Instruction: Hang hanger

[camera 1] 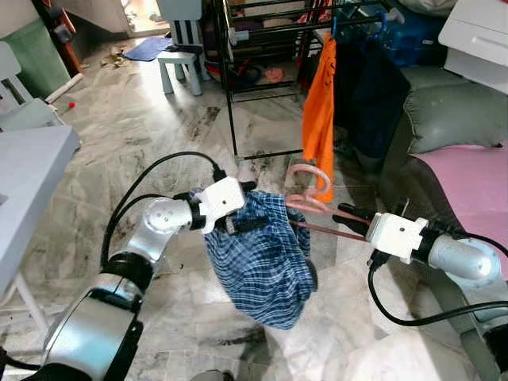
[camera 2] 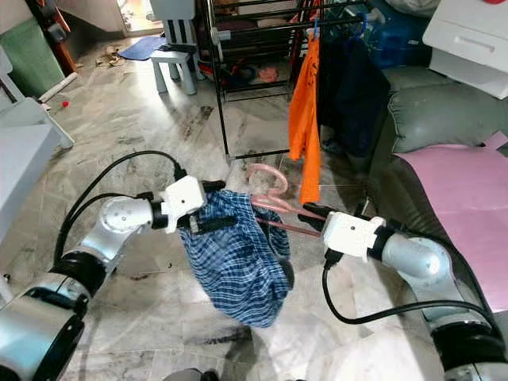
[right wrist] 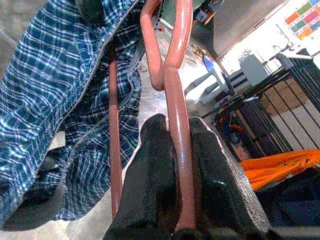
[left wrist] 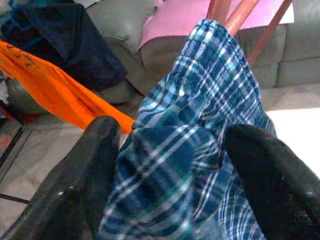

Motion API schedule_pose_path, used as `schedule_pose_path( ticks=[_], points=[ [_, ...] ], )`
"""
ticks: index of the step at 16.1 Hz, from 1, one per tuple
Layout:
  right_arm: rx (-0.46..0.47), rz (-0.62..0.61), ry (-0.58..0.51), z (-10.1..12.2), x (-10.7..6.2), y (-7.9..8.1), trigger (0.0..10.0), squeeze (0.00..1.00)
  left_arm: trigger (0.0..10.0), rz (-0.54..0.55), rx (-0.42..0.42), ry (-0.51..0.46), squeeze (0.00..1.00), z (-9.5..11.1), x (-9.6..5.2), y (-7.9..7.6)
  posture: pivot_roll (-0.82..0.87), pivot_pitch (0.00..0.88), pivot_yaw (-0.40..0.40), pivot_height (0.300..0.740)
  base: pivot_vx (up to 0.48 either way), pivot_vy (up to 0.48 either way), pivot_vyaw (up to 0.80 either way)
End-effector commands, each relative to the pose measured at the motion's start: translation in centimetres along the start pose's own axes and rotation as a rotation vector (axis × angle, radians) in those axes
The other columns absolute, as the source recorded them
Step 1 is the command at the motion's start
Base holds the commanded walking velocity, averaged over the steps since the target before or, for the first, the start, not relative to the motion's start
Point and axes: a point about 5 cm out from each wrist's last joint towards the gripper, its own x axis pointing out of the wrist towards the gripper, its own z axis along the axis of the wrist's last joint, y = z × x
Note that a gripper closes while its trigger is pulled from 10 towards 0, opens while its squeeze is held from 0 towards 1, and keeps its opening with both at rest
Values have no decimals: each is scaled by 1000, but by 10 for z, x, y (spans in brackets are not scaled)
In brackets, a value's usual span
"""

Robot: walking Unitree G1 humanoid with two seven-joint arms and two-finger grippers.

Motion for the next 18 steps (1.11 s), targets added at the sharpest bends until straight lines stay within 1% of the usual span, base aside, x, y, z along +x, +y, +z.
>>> schedule_pose_path(
  ticks=[1, 2, 4, 5, 6, 7, 8, 11, 13, 18],
  points=[
    [-36, -24, -56, 11, 6, -7, 10000, 0, 10000, 1, -9, 19, 1000, -3, -2, 1, -89, 76, 104, 740, 0, 0, 0],
    [-37, -24, -60, 11, 6, -6, 10000, 0, 10000, 3, -16, 14, 1000, -2, -1, 2, -88, 77, 104, 740, 0, 0, 0],
    [-39, -21, -67, 11, 7, -5, 10000, 0, 10000, -17, 15, 44, 1000, -4, -1, 1, -88, 78, 105, 740, 0, 0, 0],
    [-39, -18, -70, 12, 7, -5, 10000, 0, 10000, -23, 19, 53, 196, -5, -2, 1, -89, 78, 105, 740, 0, 0, 0],
    [-41, -12, -74, 12, 8, -4, 10000, 0, 7294, -32, 10, 61, 0, -6, -2, 1, -90, 78, 105, 740, 0, 0, 0],
    [-43, -8, -76, 13, 8, -3, 10000, 0, 2824, -45, 4, 64, 0, -6, -2, 2, -91, 78, 106, 740, 0, 0, 0],
    [-47, -2, -76, 12, 7, -2, 10000, 0, 0, -55, -1, 62, 0, -5, -1, 3, -93, 78, 107, 740, 0, 0, 0],
    [-50, 5, -72, 11, 6, 1, 10000, 0, 0, -61, 7, 65, 0, -1, -1, 7, -95, 80, 110, 740, 0, 0, 0],
    [-49, 7, -66, 10, 6, 3, 10000, 0, 0, -56, 7, 68, 0, 1, -3, 12, -95, 80, 110, 740, 0, 0, 0],
    [-52, 15, -49, 5, 5, 5, 10000, 0, 0, -71, 9, 84, 0, 0, -9, 18, -91, 80, 106, 740, 0, 0, 0]
  ],
)
